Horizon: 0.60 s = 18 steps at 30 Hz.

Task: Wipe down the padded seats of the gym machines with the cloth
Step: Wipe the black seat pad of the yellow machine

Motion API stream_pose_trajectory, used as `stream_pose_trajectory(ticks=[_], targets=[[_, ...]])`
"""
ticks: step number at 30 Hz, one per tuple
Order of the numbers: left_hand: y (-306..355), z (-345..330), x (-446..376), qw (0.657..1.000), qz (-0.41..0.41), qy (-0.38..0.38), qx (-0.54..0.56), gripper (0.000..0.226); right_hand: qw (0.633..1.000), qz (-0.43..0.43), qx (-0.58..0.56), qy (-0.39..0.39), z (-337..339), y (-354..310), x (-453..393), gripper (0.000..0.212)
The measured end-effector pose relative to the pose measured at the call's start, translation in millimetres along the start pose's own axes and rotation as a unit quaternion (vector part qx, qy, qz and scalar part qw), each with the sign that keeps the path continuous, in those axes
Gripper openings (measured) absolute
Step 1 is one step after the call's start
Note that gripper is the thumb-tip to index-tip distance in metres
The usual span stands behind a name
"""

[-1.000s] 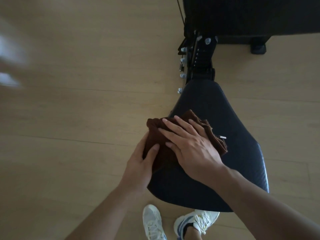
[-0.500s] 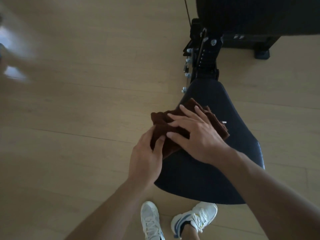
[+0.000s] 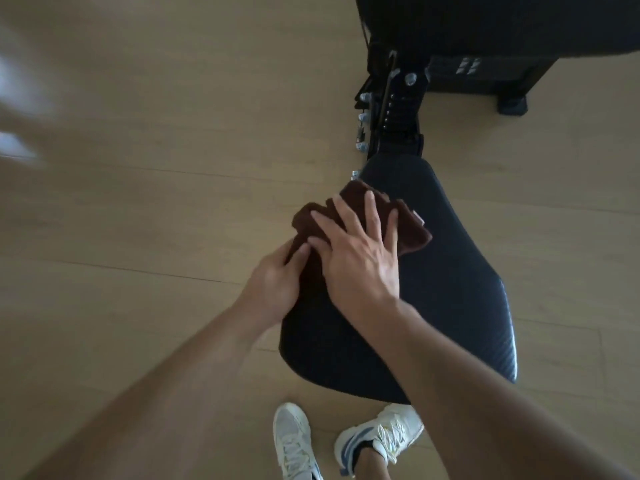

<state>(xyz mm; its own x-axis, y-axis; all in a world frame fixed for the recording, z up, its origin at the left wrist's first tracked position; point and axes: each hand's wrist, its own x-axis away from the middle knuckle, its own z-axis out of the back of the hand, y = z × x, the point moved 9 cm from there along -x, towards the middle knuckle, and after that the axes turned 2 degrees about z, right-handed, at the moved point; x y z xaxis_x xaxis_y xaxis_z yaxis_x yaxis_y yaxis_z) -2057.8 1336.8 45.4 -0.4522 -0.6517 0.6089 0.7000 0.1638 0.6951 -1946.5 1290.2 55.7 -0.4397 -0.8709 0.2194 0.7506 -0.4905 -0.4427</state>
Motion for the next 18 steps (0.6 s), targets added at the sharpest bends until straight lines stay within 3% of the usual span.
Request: stream_pose_trajectory(ticks=[5,10,12,15,18], targets=[[55.5,-26.9,-61.8,0.996,-0.051,-0.009,-0.067,0.038,1.000,-0.020,0.016,0.009,33.5,52.2,-55.4,0.042],[106.4,-59.2,-87.1,0.978,-0.112,-0.008,-0.174,0.051,0.991,-0.099,-0.076,0.047,62.9,119.4,-42.1,0.047],[107.4,-68.9,-87.9,0.959,-0.123,-0.007,-0.254,0.054,0.986,-0.115,-0.106,0.050,66.4,134.3,-36.3,0.051],[107.0,-90.7,-68.7,0.902,-0.172,0.018,-0.397,0.054,0.975,-0.148,-0.153,0.062,71.0,150.1,-20.0,0.053],[113.1,-124.1,-41.0,0.875,-0.233,0.007,-0.423,0.054,0.964,-0.204,-0.150,0.076,74.7,167.3,20.0,0.048]])
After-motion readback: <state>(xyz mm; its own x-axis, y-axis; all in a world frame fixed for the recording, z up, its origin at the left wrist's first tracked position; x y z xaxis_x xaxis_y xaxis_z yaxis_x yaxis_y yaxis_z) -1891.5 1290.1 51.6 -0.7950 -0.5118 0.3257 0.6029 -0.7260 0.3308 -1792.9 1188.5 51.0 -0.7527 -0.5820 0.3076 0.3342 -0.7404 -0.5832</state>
